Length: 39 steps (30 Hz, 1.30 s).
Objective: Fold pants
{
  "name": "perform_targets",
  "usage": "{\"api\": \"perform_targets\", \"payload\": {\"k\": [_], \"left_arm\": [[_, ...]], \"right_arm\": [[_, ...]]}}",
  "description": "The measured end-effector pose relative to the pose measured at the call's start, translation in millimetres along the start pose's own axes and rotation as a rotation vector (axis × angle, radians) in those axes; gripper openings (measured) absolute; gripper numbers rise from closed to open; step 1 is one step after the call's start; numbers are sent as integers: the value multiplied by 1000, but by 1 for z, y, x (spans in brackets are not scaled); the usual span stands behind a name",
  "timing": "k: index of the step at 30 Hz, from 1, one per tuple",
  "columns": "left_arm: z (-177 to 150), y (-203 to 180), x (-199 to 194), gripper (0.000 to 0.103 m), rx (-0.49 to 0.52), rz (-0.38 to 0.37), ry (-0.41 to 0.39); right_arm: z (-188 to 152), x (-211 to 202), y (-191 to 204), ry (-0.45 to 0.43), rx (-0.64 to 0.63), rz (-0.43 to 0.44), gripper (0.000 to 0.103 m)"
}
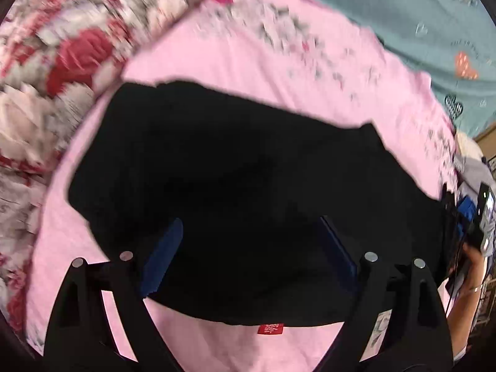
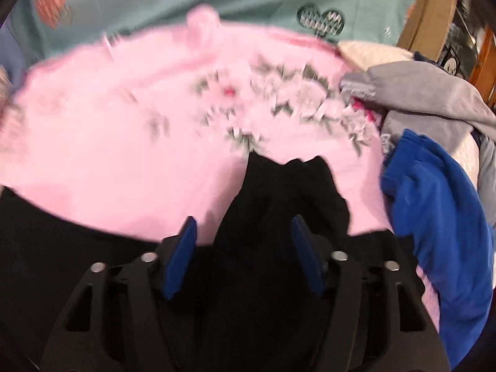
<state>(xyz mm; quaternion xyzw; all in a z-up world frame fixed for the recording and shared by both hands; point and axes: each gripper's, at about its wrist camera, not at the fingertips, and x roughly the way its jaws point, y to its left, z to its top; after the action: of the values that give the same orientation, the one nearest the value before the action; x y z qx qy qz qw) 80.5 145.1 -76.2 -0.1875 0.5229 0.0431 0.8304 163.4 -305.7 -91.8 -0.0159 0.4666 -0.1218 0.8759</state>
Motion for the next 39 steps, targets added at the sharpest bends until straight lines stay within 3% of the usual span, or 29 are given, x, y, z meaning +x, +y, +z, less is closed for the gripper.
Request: {"api": "perform_targets", "payload": {"k": [1,2,4,6,8,11,15,18,21,23,26,28,30,31,32,33,34,35,37,39], "left_arm": [[-1,-1,9,89,-3,-1,28],[-3,-2,16,89,1,10,43],[-5,-4,19,89,27,33,39],[-4,-6,21,89,44,36,45],[-3,0,20,89,39,26,45],[-5,3,17,89,41,15,36],[-7,2,17,89,64,29,32],[-4,-1,19,89,97,49,40],[-1,-1,17,89,91,59,40],[-1,5,12,89,69,59,33],[-1,17,2,89,30,44,21],[0,22,-2,89,10,27,13],[-1,23,-3,89,16,30,11],[-1,23,-2,89,24,34,14],[-1,25,1,89,28,37,20],[-1,27,4,89,29,40,22],[1,27,8,89,29,44,29],[2,27,9,89,29,43,36],[0,23,-2,89,39,38,17],[1,18,-16,89,57,8,-31]], "right_arm": [[1,3,-2,-9,18,6,49],[3,5,-6,-6,30,-10,39],[6,2,-18,5,72,-7,3],[6,-19,-42,-79,154,42,3],[2,-63,-71,-223,226,118,3],[-31,-110,-135,-302,379,228,3],[-87,-103,-205,-269,588,261,3],[-131,-63,-228,-146,731,352,3],[-149,-44,-233,-116,775,362,6],[-148,-58,-236,-115,786,270,45],[-140,-91,-234,-167,704,31,46],[-135,-113,-225,-269,655,-20,45],[-124,-116,-207,-307,586,141,43],[-119,-107,-200,-272,576,274,42],[-113,-85,-188,-184,577,425,41],[-109,-67,-178,-107,583,461,41],[-106,-49,-169,-19,582,417,41],[-99,-39,-155,18,538,282,36],[-86,-50,-132,-8,466,153,38],[-71,-71,-99,-95,385,302,38]]}}
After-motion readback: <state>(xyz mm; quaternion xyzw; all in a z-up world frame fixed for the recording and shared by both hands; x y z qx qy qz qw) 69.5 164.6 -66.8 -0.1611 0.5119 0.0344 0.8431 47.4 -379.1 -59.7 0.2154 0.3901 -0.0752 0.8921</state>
